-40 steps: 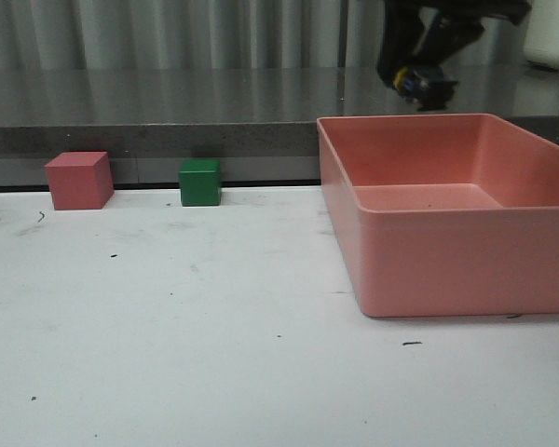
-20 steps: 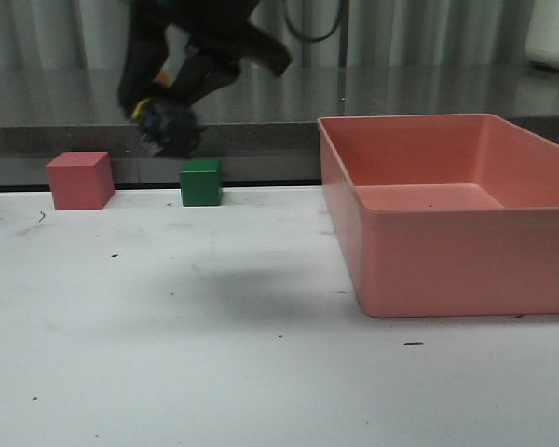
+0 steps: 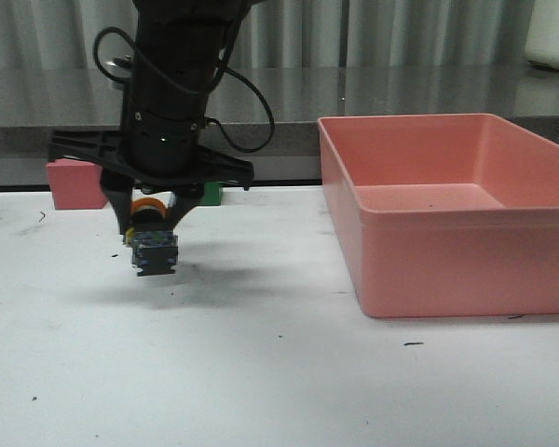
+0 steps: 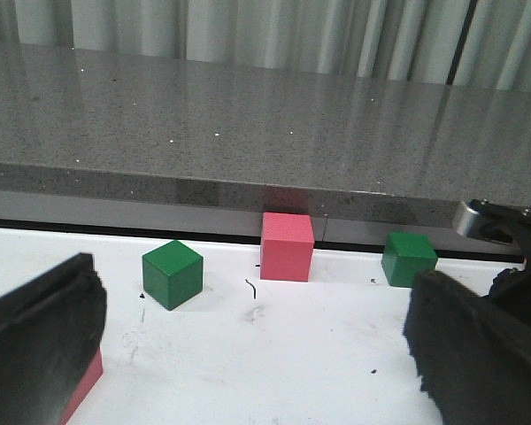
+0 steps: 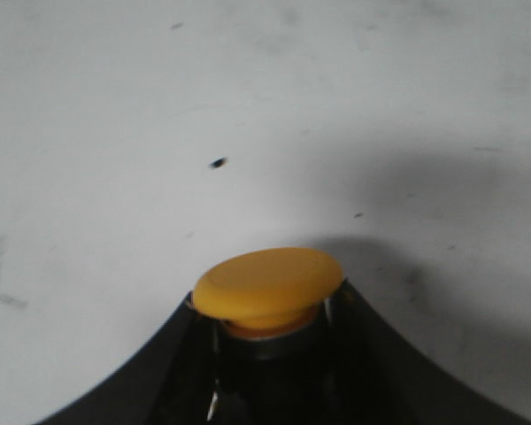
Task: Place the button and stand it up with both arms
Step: 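Lift the button out of the bin and carry it toward the cubes, then set the button upright on the table and open the right gripper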
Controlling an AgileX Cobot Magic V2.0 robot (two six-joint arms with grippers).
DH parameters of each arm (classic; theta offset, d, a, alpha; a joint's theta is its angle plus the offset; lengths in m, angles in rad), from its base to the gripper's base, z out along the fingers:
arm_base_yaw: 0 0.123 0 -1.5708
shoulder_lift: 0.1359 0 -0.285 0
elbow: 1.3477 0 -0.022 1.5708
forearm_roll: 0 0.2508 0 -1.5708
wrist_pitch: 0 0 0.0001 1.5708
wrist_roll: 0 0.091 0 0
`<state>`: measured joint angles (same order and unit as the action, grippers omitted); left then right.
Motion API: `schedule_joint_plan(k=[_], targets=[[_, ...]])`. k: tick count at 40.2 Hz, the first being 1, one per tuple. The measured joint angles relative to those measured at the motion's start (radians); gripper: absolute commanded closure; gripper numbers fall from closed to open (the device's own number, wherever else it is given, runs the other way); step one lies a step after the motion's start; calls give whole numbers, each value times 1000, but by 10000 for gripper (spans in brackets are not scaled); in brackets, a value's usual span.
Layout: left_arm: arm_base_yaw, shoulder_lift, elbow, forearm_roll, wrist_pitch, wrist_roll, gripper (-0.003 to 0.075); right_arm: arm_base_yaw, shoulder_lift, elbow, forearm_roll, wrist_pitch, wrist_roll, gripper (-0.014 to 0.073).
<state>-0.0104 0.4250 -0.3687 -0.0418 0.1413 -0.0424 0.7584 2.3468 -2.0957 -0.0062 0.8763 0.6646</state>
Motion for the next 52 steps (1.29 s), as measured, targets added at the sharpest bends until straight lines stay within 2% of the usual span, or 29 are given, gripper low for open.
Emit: schedule_joint_plan(k=[5, 18, 22, 31, 39, 41, 43, 52], targets=[[0, 0, 0, 0, 0, 0, 62, -2, 12, -6, -31, -8, 82, 431], [0, 0, 0, 0, 0, 0, 62, -2, 60, -8, -8, -25, 108, 426], [0, 0, 0, 0, 0, 0, 62, -2, 60, -8, -8, -28, 110, 361], [0, 0, 0, 0, 0, 0, 62, -2, 60, -8, -4, -28, 110, 117], [0, 0, 0, 0, 0, 0, 62, -2, 41, -39, -24, 23, 110, 109], [0, 0, 0, 0, 0, 0, 62, -2, 29, -53, -34, 41, 100, 125], [0, 0, 0, 0, 0, 0, 62, -2, 14, -70, -38, 57, 67, 195], [0, 0, 0, 0, 0, 0, 62, -2, -58, -141, -41, 185, -164, 645]])
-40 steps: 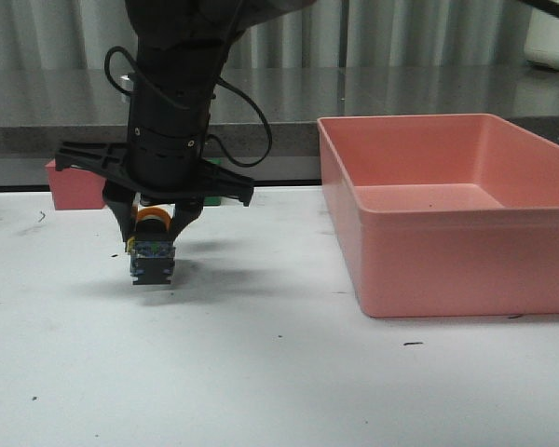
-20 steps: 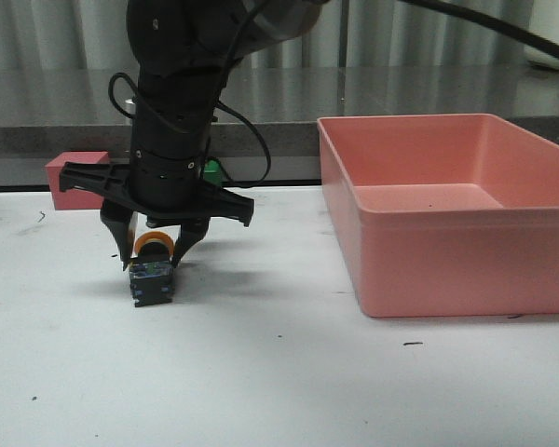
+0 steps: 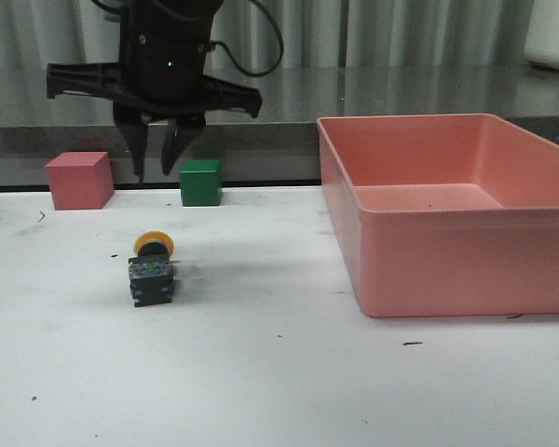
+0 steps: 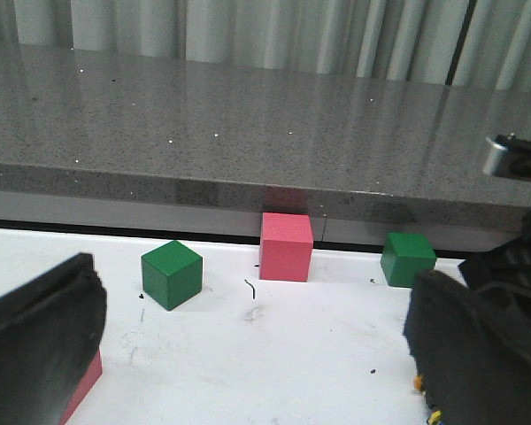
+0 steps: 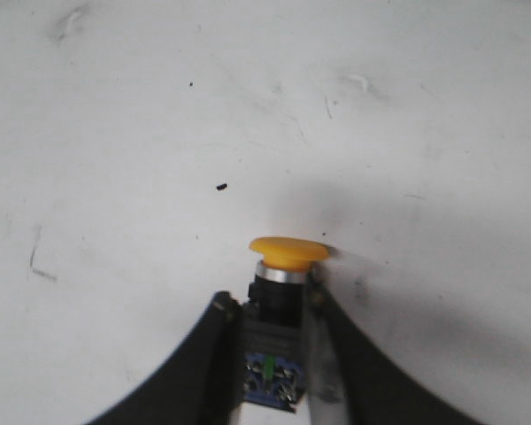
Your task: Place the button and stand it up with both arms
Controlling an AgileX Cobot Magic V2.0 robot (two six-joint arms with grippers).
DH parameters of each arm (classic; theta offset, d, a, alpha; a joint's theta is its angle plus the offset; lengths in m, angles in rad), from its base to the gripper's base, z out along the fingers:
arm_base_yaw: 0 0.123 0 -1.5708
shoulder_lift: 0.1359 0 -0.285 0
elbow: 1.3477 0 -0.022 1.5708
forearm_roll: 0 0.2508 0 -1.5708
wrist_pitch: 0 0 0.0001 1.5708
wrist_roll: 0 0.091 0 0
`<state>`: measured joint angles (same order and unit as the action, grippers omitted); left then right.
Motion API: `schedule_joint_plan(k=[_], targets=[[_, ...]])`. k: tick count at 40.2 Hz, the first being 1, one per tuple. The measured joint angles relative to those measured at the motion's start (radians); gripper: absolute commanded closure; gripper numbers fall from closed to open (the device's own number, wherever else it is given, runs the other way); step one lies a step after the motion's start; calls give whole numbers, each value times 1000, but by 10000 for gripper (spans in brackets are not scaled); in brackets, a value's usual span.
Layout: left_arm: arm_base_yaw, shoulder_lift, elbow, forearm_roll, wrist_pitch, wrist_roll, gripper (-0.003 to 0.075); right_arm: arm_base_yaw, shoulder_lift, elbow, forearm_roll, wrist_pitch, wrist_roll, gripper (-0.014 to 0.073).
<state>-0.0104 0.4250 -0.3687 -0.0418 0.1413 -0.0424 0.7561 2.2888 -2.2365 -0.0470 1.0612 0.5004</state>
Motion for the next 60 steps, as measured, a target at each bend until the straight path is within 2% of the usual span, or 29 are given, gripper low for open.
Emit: schedule_joint_plan(k=[1, 8, 14, 25, 29, 35, 41, 51, 60], targets=[[0, 0, 0, 0, 0, 0, 62, 0, -4, -3, 0, 12, -23, 666], [0, 0, 0, 0, 0, 0, 62, 0, -36, -15, -7, 141, -187, 658], [0, 0, 0, 0, 0, 0, 62, -17, -64, -15, -8, 176, -311, 658], [0, 0, 0, 0, 0, 0, 62, -137, -245, 34, 0, 186, -390, 658], [0, 0, 0, 0, 0, 0, 62, -220, -347, 145, 0, 186, -392, 658], [0, 0, 0, 0, 0, 0, 62, -351, -531, 411, 0, 186, -396, 658], [0, 0, 0, 0, 0, 0, 62, -426, -718, 672, 0, 150, -396, 658], [0, 0, 0, 0, 0, 0, 62, -519, -1041, 1100, 0, -13, -396, 658], [0, 0, 0, 0, 0, 0, 62, -525, -1347, 1449, 0, -274, -398, 662]])
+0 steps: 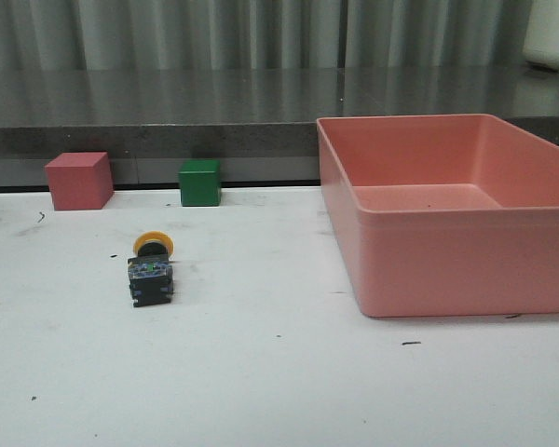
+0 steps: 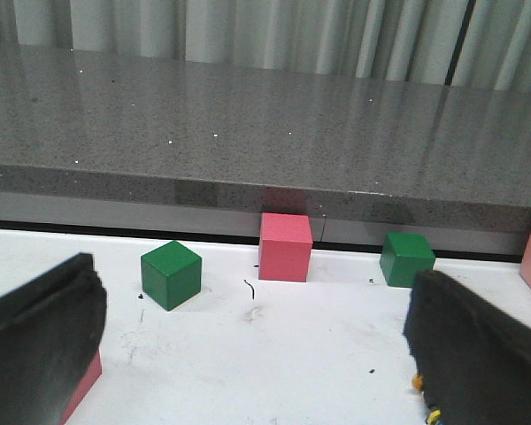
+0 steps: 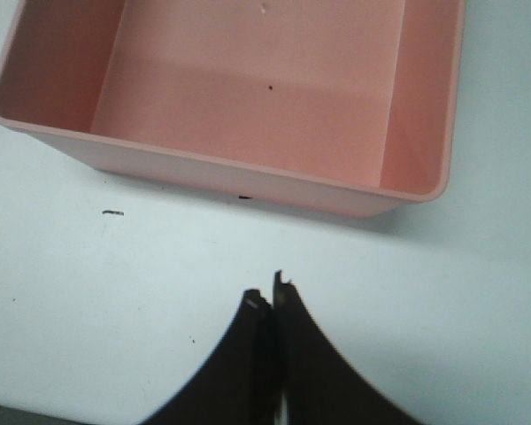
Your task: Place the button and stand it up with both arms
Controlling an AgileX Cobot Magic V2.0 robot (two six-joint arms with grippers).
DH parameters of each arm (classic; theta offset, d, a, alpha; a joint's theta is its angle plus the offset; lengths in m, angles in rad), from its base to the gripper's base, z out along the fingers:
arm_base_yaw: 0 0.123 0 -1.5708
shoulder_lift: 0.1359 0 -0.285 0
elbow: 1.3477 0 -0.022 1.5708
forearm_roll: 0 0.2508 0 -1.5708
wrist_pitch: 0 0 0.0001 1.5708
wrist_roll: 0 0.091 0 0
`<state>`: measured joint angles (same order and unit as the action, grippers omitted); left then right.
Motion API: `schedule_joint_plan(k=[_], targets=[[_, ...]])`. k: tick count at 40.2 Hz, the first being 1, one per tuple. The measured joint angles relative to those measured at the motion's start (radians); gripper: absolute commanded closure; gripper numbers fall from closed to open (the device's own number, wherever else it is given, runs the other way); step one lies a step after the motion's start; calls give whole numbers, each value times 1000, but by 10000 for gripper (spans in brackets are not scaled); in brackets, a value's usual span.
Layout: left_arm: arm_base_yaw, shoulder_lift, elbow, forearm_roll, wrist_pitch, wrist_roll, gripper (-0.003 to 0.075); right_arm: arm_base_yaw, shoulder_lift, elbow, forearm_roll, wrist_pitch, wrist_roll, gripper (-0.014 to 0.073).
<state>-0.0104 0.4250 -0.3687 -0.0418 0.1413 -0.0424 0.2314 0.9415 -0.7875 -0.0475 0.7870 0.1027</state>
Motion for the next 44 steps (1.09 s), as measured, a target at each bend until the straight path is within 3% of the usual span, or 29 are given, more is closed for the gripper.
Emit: schedule_joint_plan(k=[8, 20, 33, 39, 44], targets=[[0, 0, 0, 0, 0, 0, 62, -2, -269, 240, 0, -190, 0, 662], [0, 0, 0, 0, 0, 0, 62, -2, -585, 383, 0, -266, 0, 662], [0, 12, -19, -34, 29, 0, 62, -2, -639, 394, 0, -267, -2, 662], [-12, 111, -86, -36, 91, 0, 62, -2, -639, 394, 0, -267, -2, 662], [-83, 237, -153, -58, 132, 0, 62, -2, -639, 394, 0, -267, -2, 662]])
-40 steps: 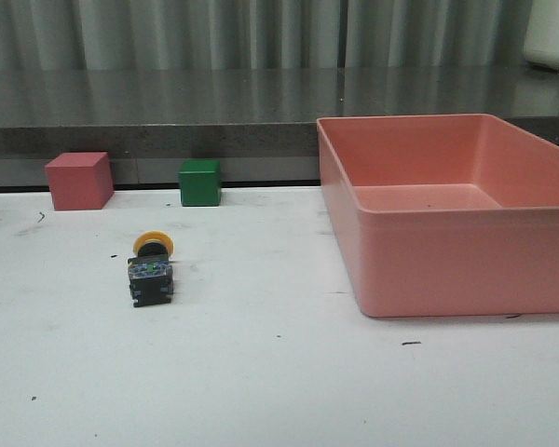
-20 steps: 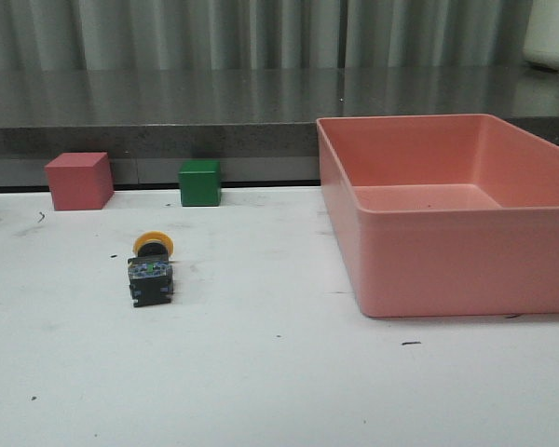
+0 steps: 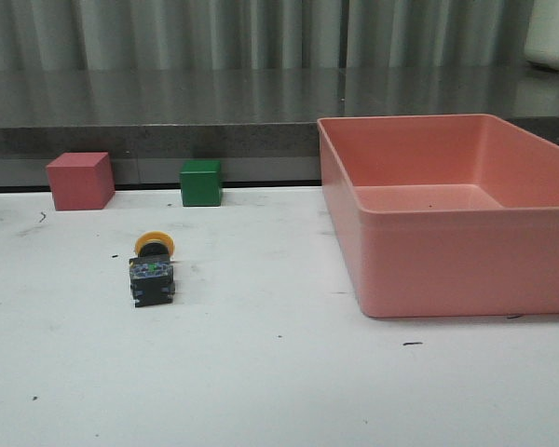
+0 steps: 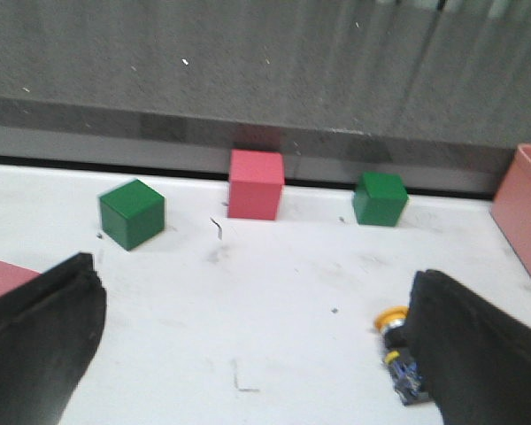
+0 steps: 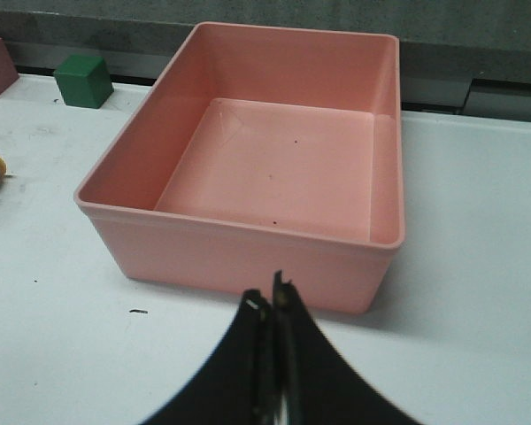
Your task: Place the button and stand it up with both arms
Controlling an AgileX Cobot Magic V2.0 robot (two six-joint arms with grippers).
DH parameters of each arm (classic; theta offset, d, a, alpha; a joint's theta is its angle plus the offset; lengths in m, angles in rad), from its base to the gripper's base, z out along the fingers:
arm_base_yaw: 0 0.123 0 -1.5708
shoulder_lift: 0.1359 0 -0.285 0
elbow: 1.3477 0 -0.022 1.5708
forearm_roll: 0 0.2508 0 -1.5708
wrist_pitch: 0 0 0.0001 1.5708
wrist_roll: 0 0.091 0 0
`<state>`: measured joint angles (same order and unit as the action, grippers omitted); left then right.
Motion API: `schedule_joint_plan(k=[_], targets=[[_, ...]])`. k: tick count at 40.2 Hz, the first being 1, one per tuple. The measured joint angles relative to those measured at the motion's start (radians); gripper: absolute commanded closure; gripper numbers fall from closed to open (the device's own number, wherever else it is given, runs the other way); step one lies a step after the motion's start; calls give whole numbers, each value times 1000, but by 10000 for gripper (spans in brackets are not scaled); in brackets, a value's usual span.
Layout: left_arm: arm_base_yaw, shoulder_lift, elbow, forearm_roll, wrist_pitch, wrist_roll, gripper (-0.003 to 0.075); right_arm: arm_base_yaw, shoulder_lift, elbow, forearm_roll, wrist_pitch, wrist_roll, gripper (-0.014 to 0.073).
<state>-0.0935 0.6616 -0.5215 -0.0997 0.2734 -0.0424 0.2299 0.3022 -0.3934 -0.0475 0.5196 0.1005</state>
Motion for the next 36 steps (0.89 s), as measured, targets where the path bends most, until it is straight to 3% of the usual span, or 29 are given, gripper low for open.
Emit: schedule_joint_plan(k=[15, 23, 36], targets=[[-330, 431, -192, -69, 99, 0, 62, 0, 0, 0, 0, 0, 0, 662], [-358, 712, -365, -138, 235, -2, 62, 0, 0, 0, 0, 0, 0, 662], [-348, 1095, -644, -149, 378, -125, 64, 0, 0, 0, 0, 0, 0, 662]])
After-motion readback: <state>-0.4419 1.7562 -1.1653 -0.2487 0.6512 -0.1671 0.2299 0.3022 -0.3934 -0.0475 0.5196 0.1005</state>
